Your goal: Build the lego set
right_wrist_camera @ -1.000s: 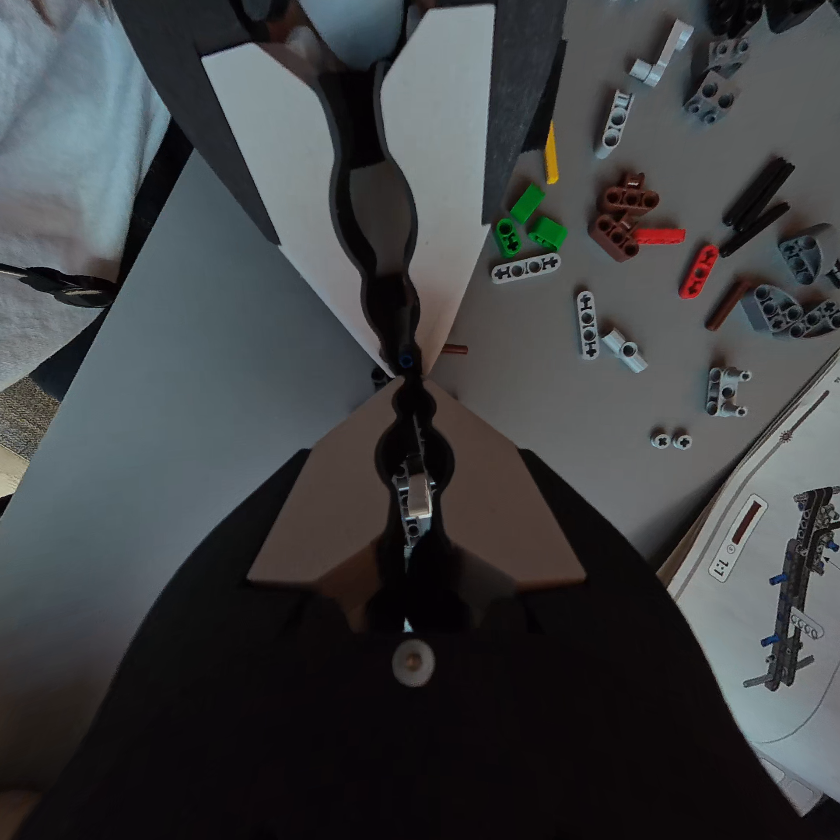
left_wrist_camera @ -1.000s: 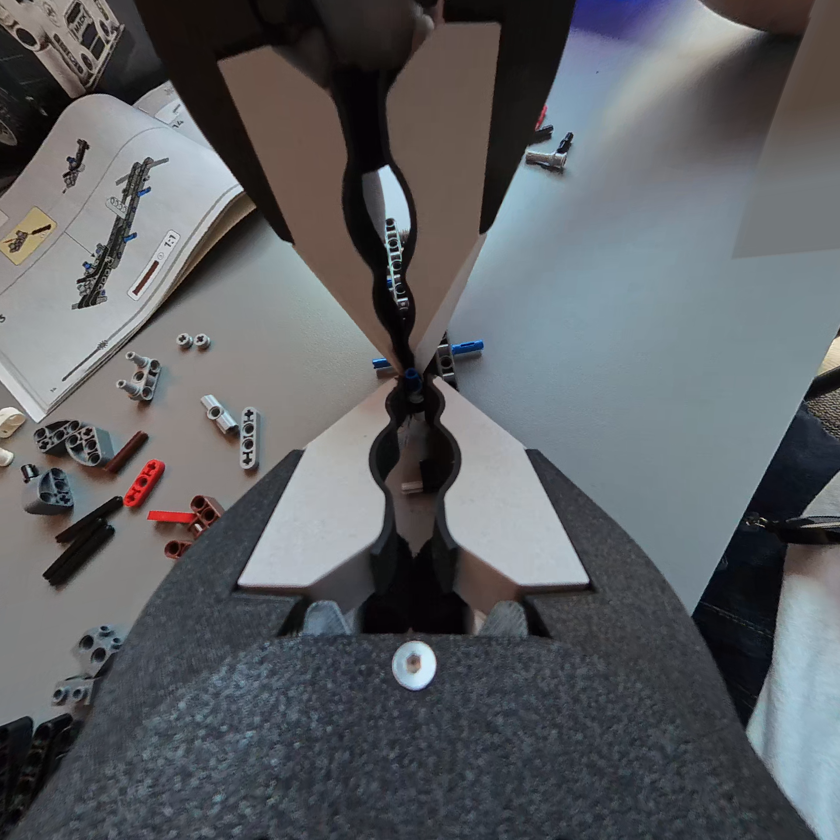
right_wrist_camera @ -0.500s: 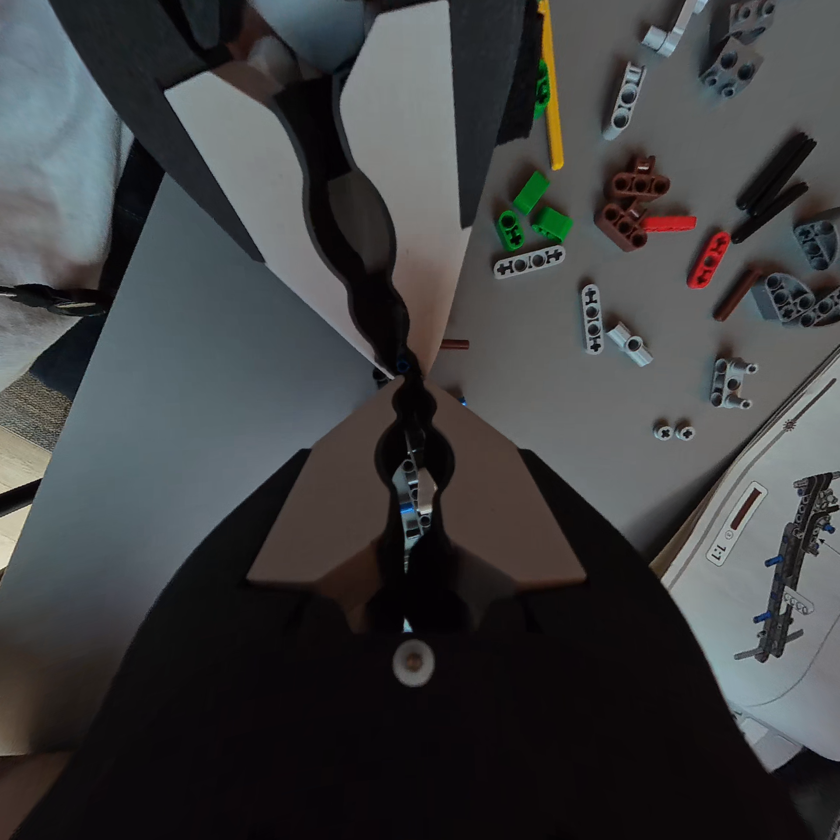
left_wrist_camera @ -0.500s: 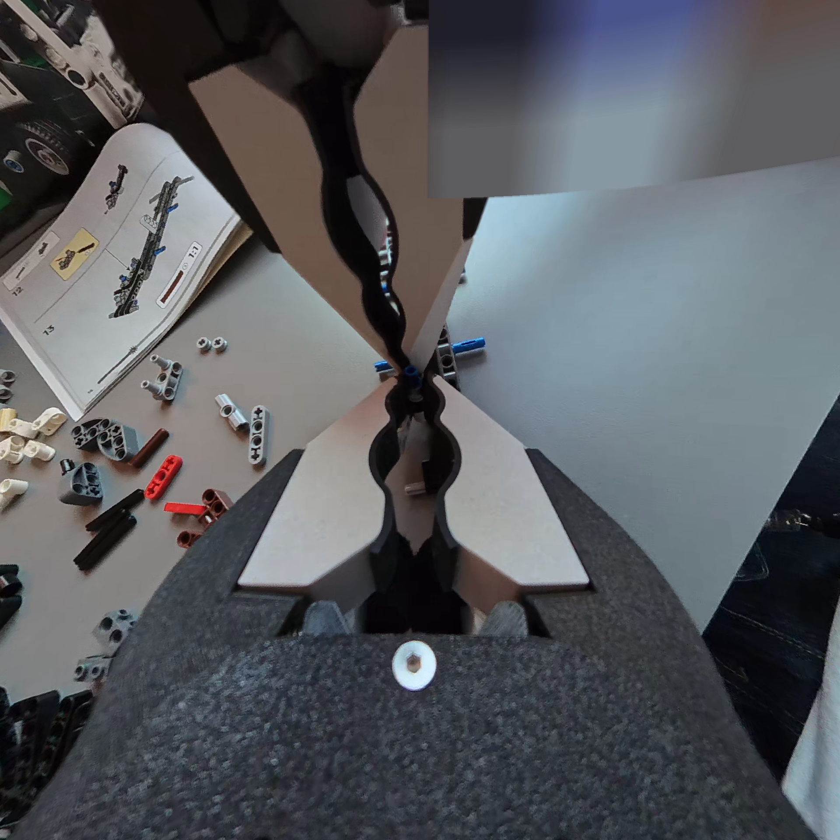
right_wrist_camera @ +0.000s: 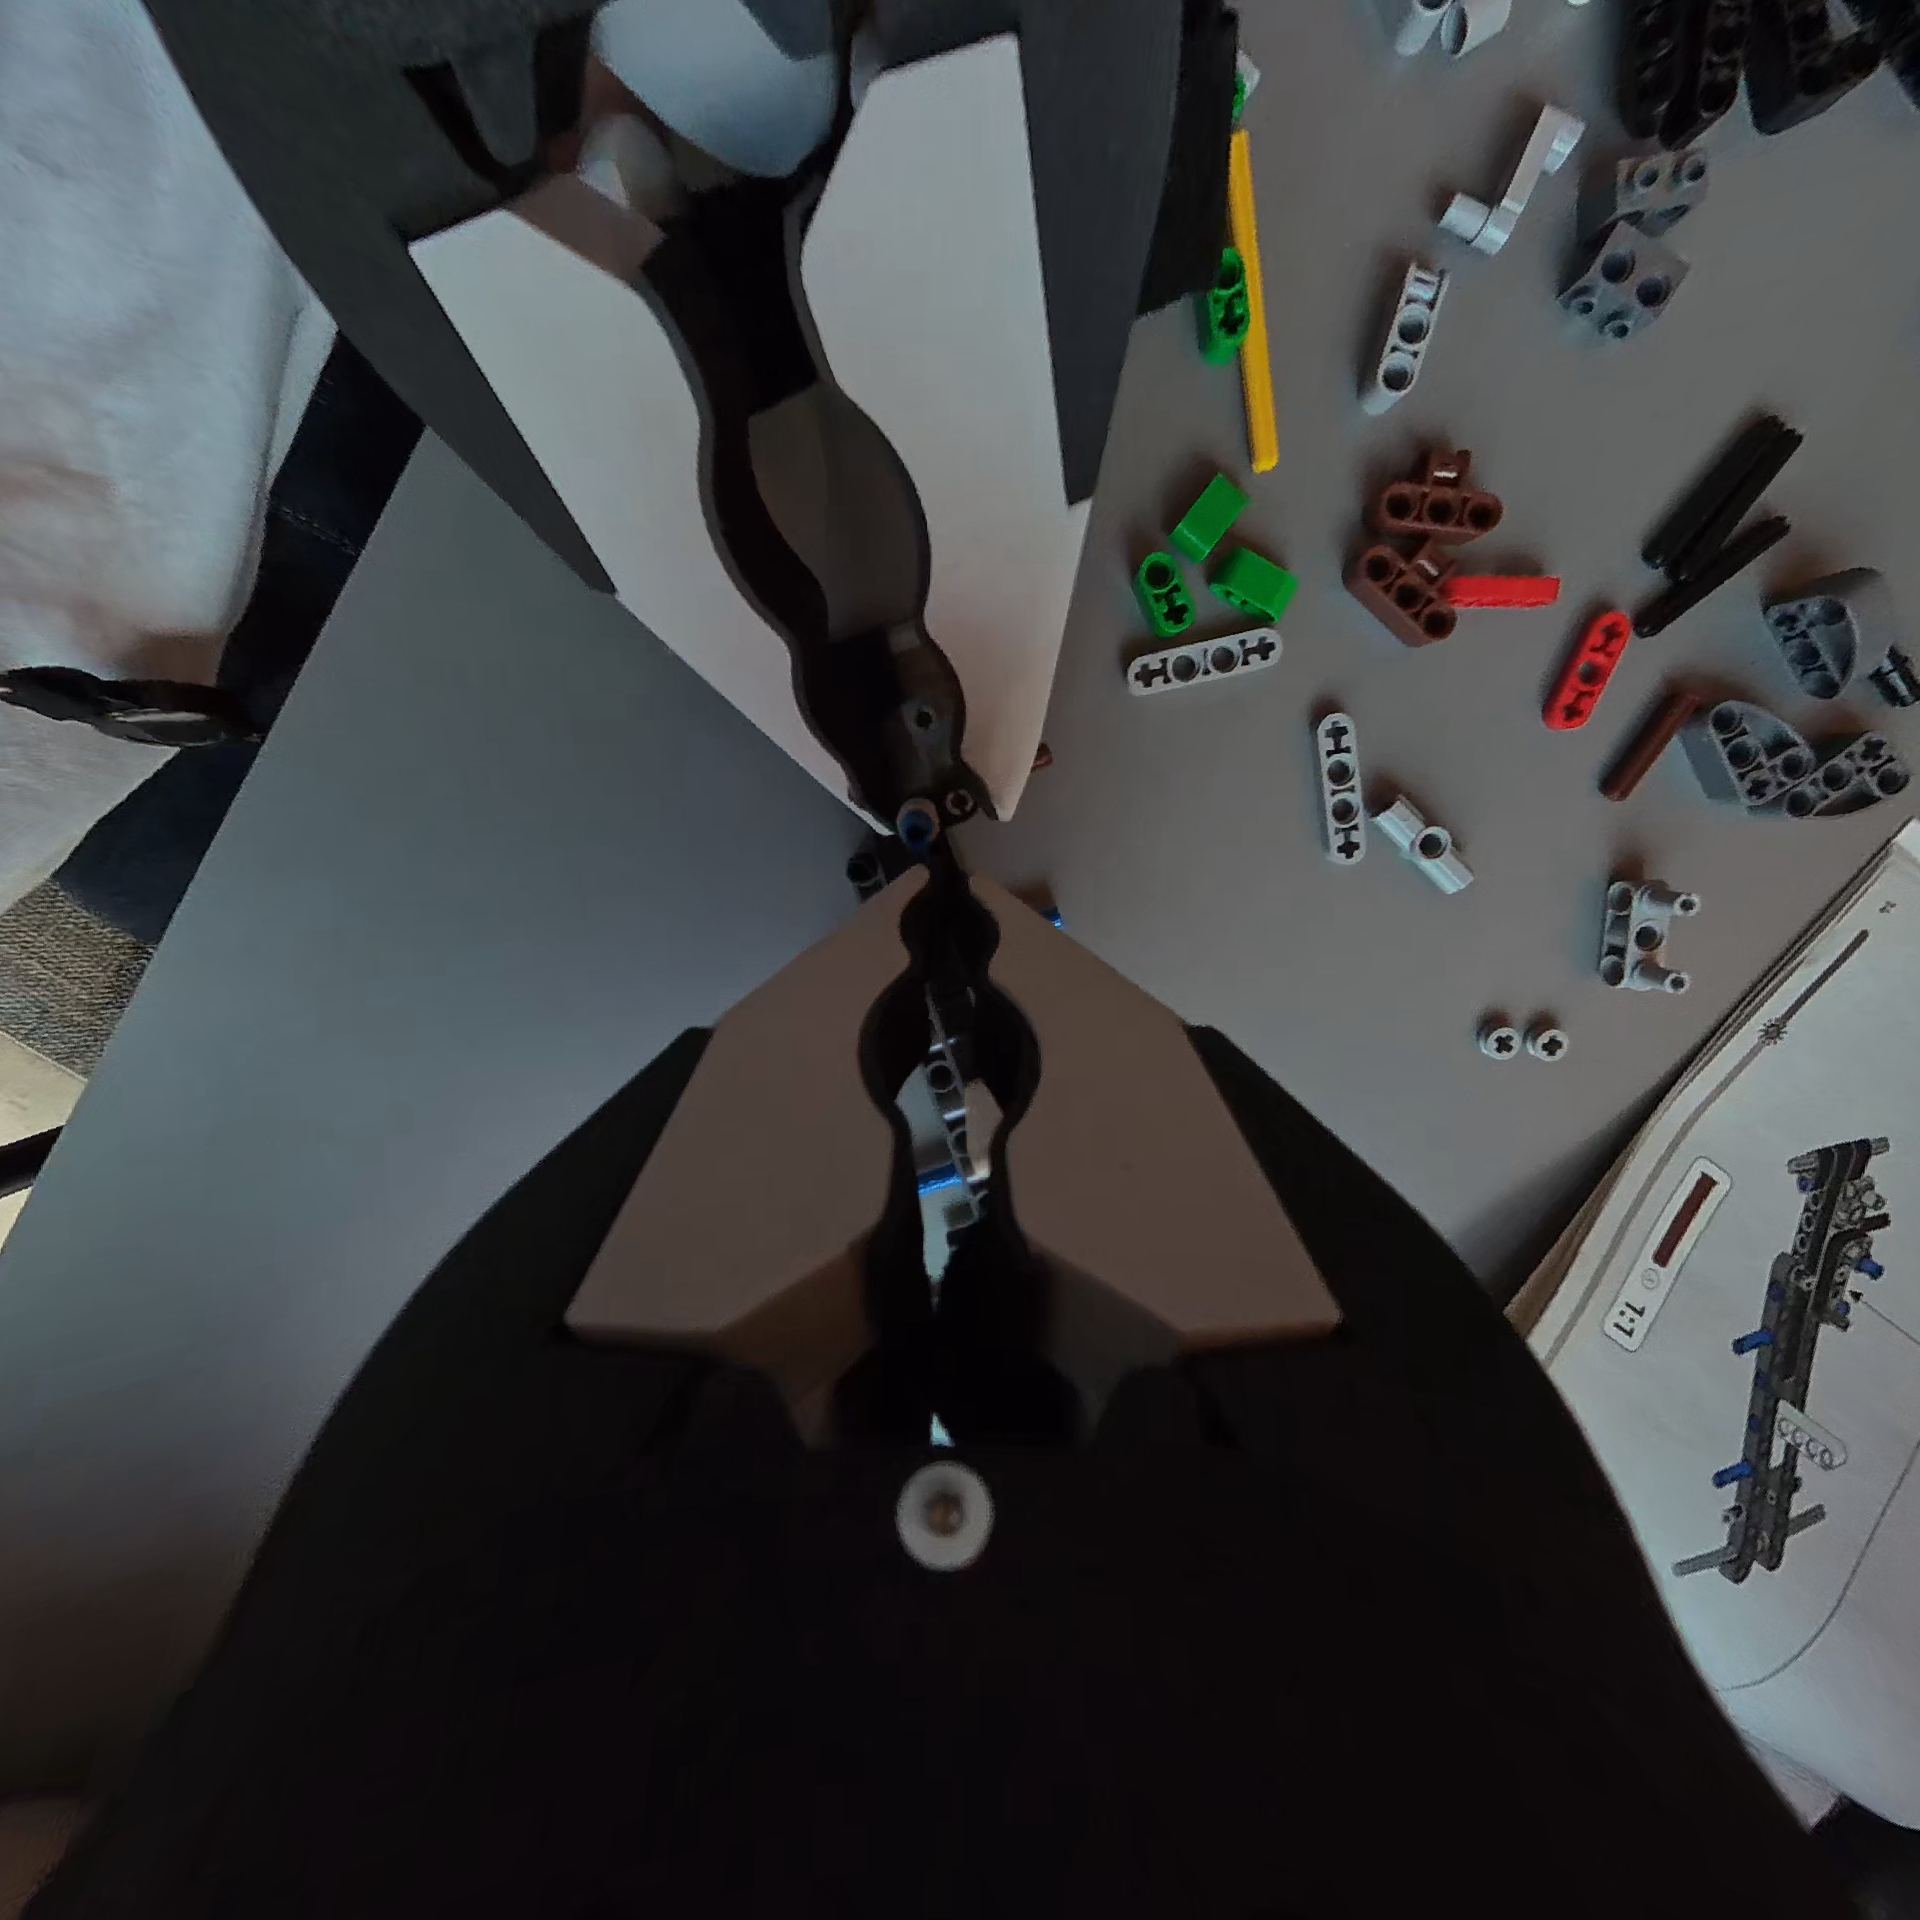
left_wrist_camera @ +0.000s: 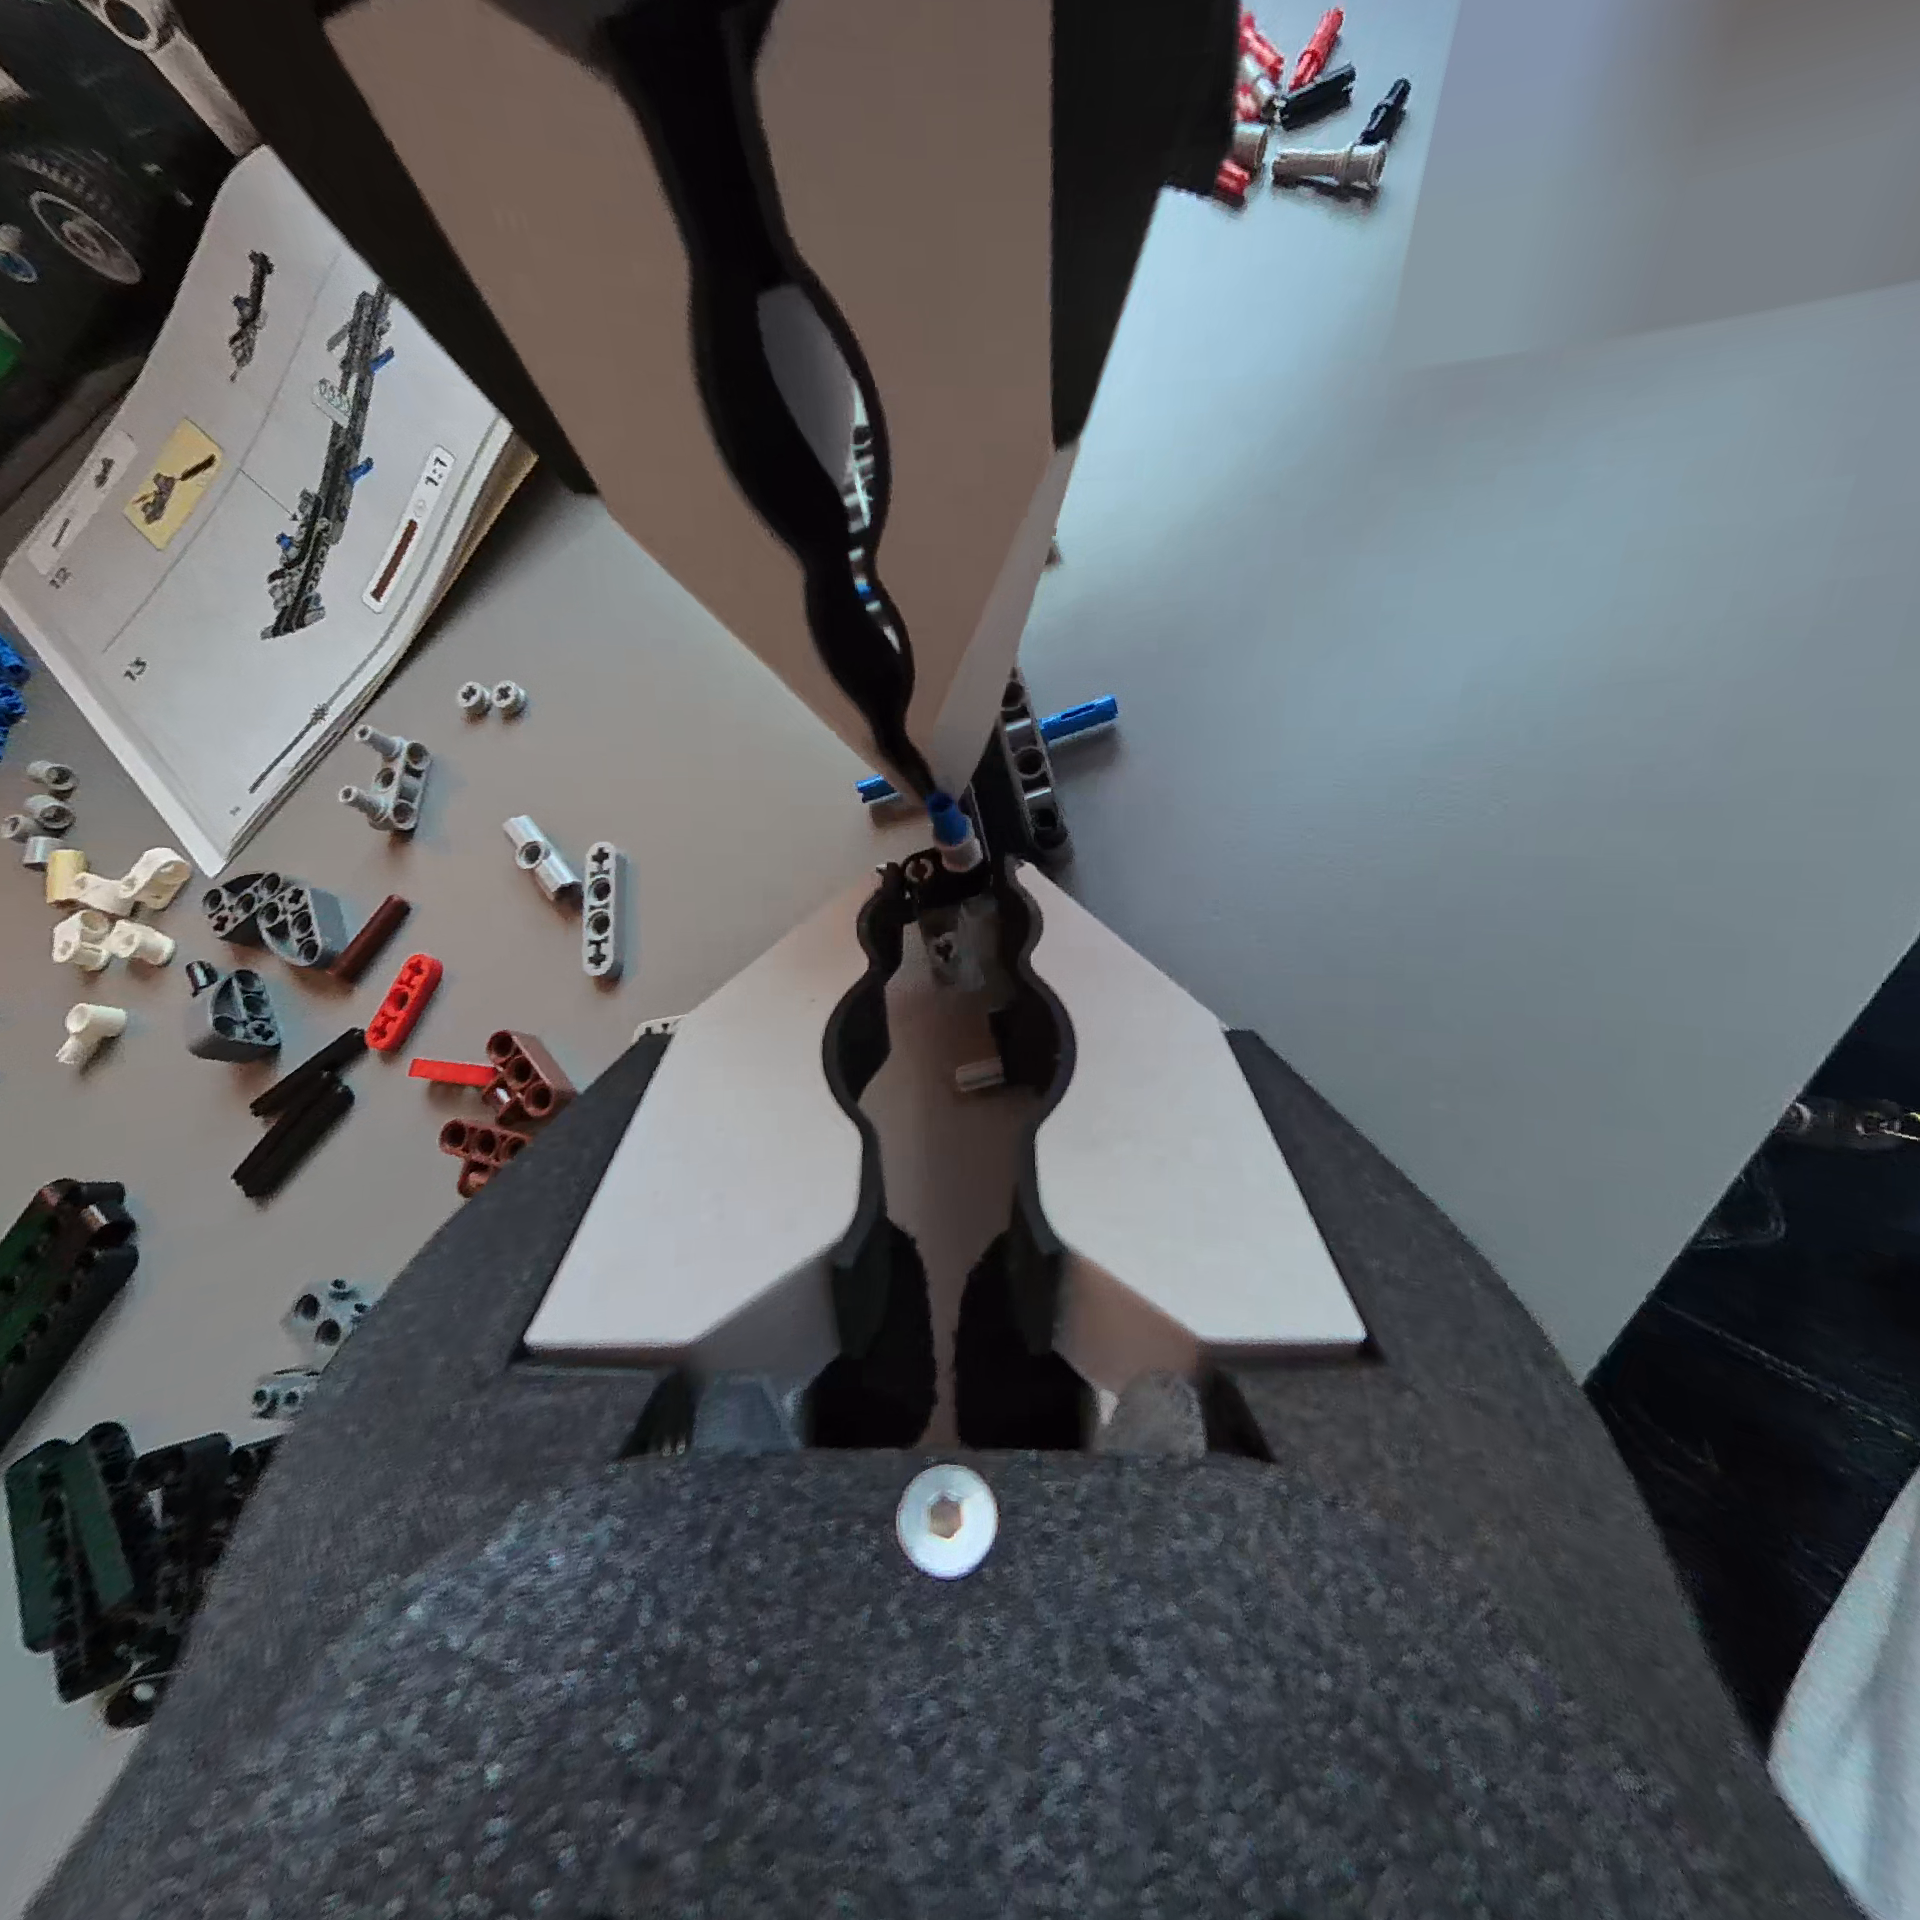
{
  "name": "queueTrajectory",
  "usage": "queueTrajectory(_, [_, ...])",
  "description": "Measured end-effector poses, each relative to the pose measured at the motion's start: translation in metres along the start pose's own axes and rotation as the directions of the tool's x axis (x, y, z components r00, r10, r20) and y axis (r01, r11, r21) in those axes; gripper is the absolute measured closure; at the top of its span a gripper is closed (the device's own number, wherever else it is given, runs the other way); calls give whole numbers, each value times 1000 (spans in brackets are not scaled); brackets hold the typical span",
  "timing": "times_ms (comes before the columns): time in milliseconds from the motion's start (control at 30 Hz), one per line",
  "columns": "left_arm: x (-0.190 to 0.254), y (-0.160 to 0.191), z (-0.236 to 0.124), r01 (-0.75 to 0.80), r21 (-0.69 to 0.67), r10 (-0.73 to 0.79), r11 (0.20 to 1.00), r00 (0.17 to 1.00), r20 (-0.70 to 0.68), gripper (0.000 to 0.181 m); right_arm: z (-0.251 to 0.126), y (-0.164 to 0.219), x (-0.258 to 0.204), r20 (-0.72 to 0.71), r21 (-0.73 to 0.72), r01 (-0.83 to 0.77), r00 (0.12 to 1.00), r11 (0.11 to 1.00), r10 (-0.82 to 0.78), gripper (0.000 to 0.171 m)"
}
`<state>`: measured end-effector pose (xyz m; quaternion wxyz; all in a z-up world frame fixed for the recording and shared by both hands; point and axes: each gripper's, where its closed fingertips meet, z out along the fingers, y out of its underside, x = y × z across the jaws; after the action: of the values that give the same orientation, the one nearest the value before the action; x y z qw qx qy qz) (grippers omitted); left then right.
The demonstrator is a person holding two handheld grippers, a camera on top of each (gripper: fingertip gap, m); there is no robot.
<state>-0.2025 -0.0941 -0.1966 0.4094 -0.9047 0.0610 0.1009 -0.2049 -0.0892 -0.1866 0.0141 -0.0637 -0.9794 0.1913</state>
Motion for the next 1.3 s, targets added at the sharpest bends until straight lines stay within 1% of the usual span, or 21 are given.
queueTrajectory(67, [0,0,0,8,3,-8,1000,1000,-4,166,-3,-2,1,-28,38,48,999,998,-47,171])
queueTrajectory(100, [0,0,0,14,5,-14,1000,1000,-7,166,-4,-4,-2,-30,59,80,996,995,-79,165])
queueTrajectory(133, [0,0,0,15,7,-15,1000,1000,-11,166,-3,-5,-2,-44,68,110,993,992,-107,164])
queueTrajectory(167, [0,0,0,13,10,-13,1000,1000,-14,166,-2,-6,-3,-52,72,127,991,989,-123,169])
queueTrajectory(200, [0,0,0,9,12,-9,1000,1000,-14,166,1,-6,-4,-52,66,133,990,989,-130,168])
queueTrajectory(267, [0,0,0,-10,21,11,1000,1000,-22,166,4,-7,-5,-22,69,117,993,991,-116,165])
queueTrajectory(433, [1,0,1,-7,35,9,999,998,-58,166,5,-6,-5,29,70,60,998,996,-62,167])
queueTrajectory(567, [0,0,1,-22,35,23,999,999,-43,166,6,-5,-5,14,32,57,998,998,-57,167])
queueTrajectory(633, [0,1,1,-26,37,27,999,999,-27,166,6,-4,-5,25,43,47,999,998,-48,167])
queueTrajectory(767, [0,1,2,5,52,-3,999,999,-36,166,6,-4,-5,37,33,35,999,999,-36,167])
queueTrajectory(833, [0,0,2,-5,52,8,999,999,-49,166,5,-5,-5,57,53,42,997,998,-45,167])
queueTrajectory(900, [0,-1,4,8,54,-5,999,998,-64,166,0,-3,-4,92,97,4,996,995,-13,170])
queueTrajectory(967, [-1,-2,5,14,55,-10,998,997,-72,166,-9,-4,-2,89,151,-7,996,989,-6,171])
queueTrajectory(1033, [0,-2,5,10,55,-6,998,998,-70,166,-10,-7,-3,64,168,30,997,985,-41,171])
queueTrajectory(1100, [0,-2,5,10,54,-6,998,998,-69,166,-5,-5,-5,66,127,44,996,991,-52,171])
queueTrajectory(1167, [0,-1,5,6,54,-2,999,998,-60,166,-4,-4,-7,73,114,39,996,993,-47,171])
queueTrajectory(1300, [0,-2,5,6,53,-3,999,999,-52,166,-8,-2,-3,42,102,33,998,994,-38,171])
